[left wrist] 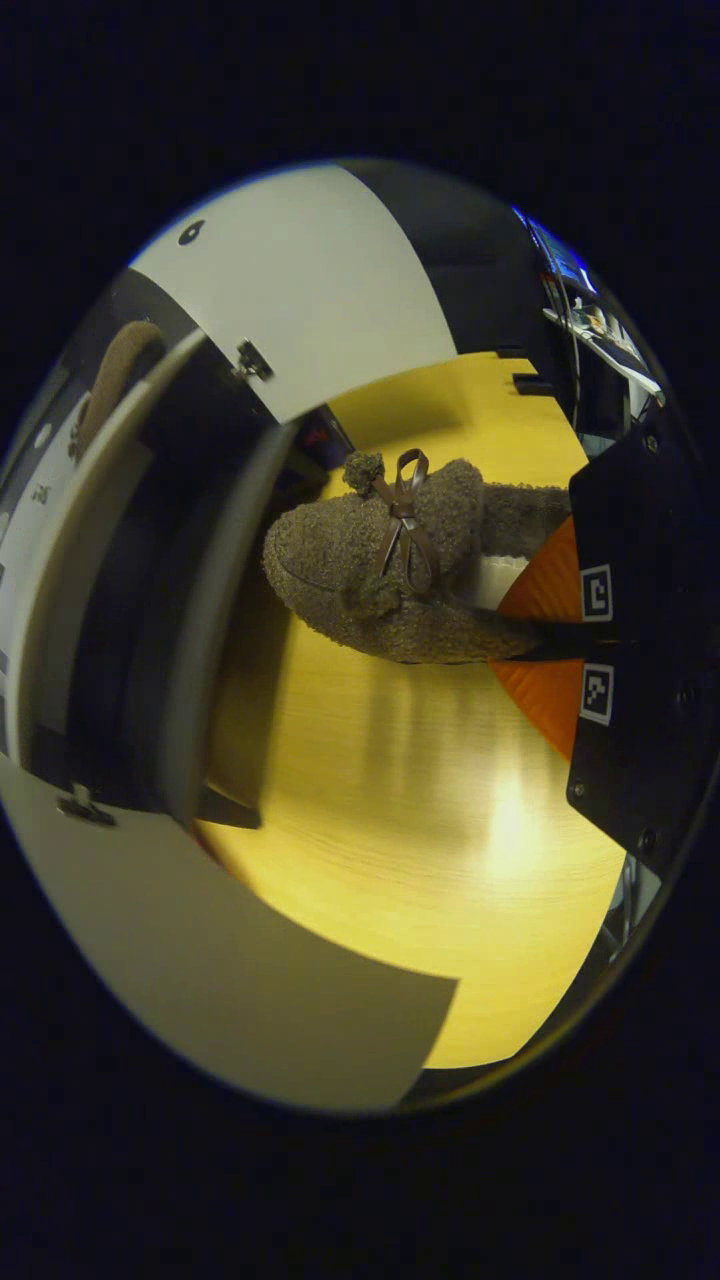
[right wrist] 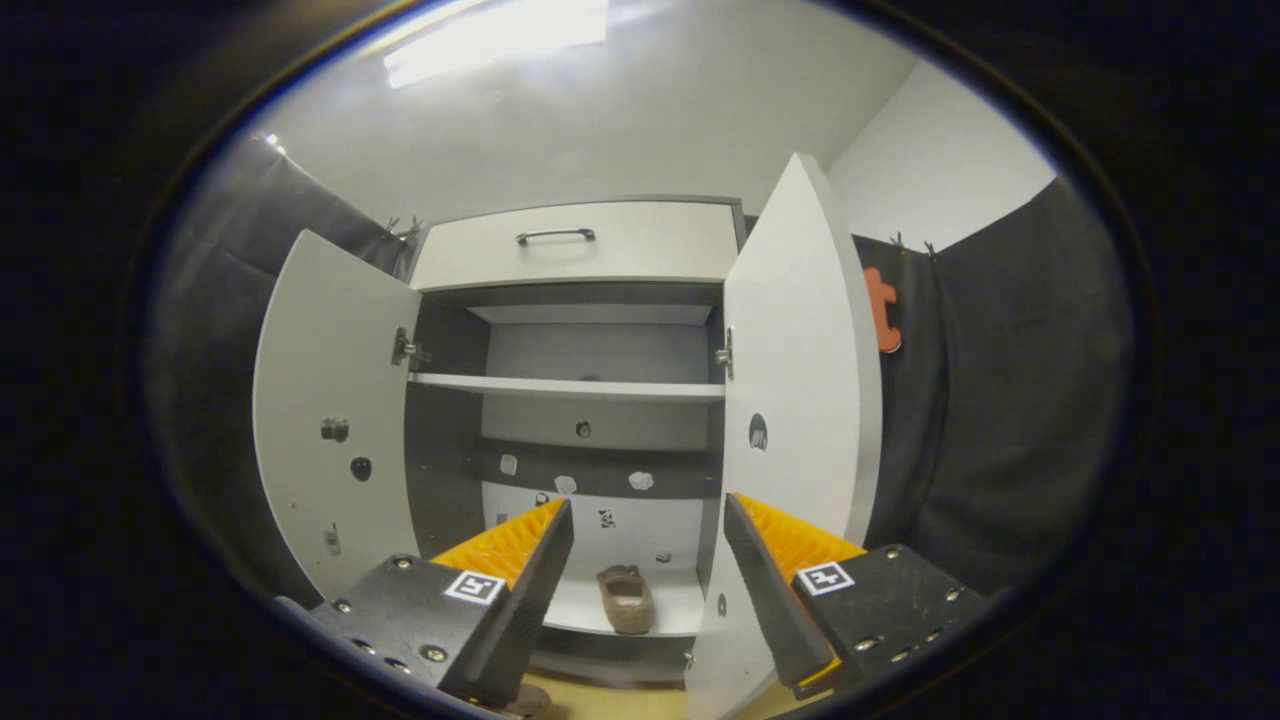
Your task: Grab one shoe with the right hand and put it into the shoe cabinet, grab the other shoe with the left hand and put it into the shoe cabinet; then close the right door with the right hand and the left door with the left hand.
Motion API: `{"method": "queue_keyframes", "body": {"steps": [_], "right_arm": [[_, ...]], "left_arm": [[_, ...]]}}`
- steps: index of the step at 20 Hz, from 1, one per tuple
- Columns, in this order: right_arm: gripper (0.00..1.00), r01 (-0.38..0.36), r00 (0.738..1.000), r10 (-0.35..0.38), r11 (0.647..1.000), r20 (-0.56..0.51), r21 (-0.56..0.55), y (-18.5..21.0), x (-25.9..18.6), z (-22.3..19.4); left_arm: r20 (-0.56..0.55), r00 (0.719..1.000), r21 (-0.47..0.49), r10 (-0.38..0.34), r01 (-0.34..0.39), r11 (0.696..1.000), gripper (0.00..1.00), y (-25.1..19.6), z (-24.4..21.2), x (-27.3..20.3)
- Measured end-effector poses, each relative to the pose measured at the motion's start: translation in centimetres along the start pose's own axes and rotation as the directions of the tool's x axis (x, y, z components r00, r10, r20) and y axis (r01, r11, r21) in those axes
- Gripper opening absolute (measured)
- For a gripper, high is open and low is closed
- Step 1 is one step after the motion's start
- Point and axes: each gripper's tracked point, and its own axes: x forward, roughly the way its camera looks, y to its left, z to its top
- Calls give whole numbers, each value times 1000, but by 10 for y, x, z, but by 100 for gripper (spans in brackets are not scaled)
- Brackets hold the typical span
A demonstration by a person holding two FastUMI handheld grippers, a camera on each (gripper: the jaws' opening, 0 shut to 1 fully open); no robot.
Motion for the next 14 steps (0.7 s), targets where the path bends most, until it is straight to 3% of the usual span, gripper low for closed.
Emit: {"method": "queue_keyframes", "body": {"steps": [7,14], "right_arm": [[91,-3,1000,3,1000,18,14,-2,-12,3],[91,-7,999,6,1000,34,24,-6,-25,9]], "left_arm": [[242,964,103,-105,83,991,1,-66,148,-50],[405,908,143,-104,50,988,1,-84,282,-65]]}}
